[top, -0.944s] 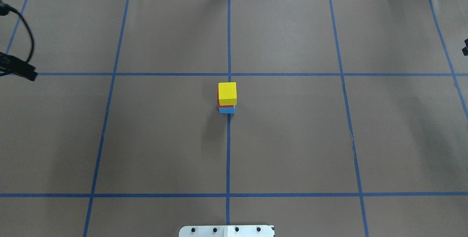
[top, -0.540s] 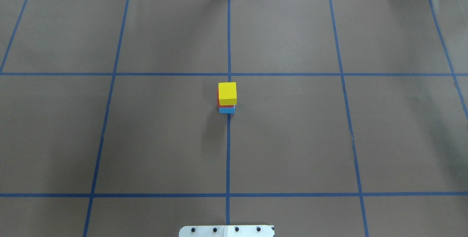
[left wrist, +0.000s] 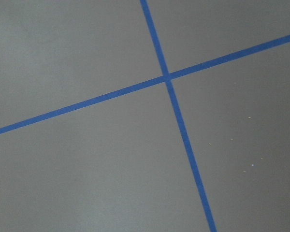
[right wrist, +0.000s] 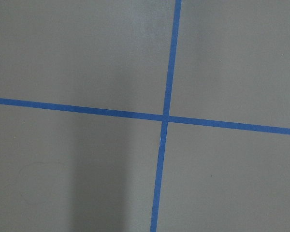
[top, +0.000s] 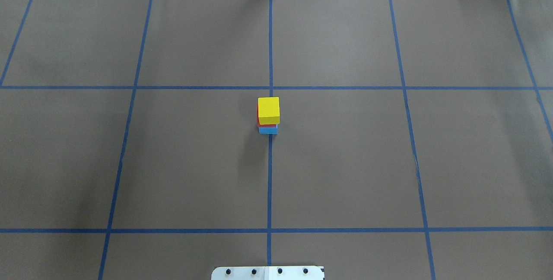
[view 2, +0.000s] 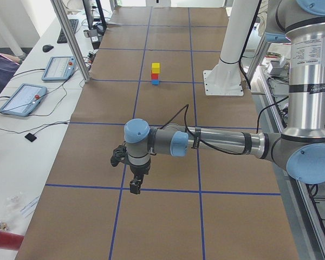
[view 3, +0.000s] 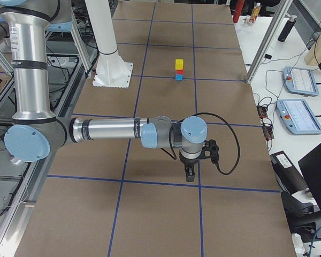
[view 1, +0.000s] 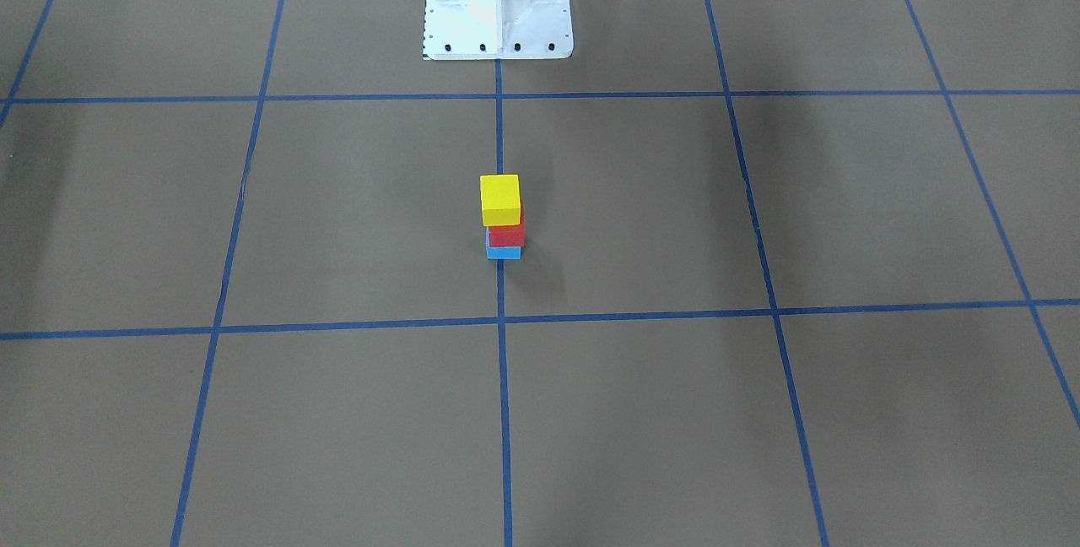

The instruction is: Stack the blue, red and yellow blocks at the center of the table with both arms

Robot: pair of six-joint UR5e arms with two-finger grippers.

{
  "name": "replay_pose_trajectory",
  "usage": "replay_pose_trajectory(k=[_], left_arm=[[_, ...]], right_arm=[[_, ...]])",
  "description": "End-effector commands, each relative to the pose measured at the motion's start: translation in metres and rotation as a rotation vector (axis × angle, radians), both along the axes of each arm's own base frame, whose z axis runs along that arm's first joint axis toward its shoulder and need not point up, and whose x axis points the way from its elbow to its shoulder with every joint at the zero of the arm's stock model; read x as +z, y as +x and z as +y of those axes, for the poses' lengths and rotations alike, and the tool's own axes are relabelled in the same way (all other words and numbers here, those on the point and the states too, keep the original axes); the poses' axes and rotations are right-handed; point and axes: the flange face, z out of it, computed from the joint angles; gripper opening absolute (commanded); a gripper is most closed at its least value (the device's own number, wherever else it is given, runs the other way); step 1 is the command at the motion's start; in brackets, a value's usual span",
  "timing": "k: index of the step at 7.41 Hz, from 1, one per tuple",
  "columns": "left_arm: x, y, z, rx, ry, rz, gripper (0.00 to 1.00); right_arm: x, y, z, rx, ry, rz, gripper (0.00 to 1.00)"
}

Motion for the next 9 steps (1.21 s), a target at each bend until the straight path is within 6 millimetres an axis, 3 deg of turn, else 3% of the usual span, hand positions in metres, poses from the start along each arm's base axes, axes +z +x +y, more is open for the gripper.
replay_pose_trajectory(k=[1, 5, 7, 9], left_arm=[[0.014, -0.004, 0.007, -0.015, -0.031, 0.076, 1.0], [0.015, -0.003, 0.006, -0.016, -0.029, 0.076, 1.0], [0.014, -0.003, 0.005, -0.019, -0.03, 0.077, 1.0], [0.014, -0.003, 0.003, -0.02, -0.029, 0.075, 1.0]], right_arm=[[0.012, 0.012, 0.014, 0.009, -0.015, -0.036, 0.99], [0.036, 0.038, 0.048, 0.024, -0.011, -0.045, 0.99], [0.039, 0.038, 0.05, 0.031, -0.029, -0.023, 0.99], [0.035, 0.021, 0.04, -0.011, -0.019, 0.012, 0.99]])
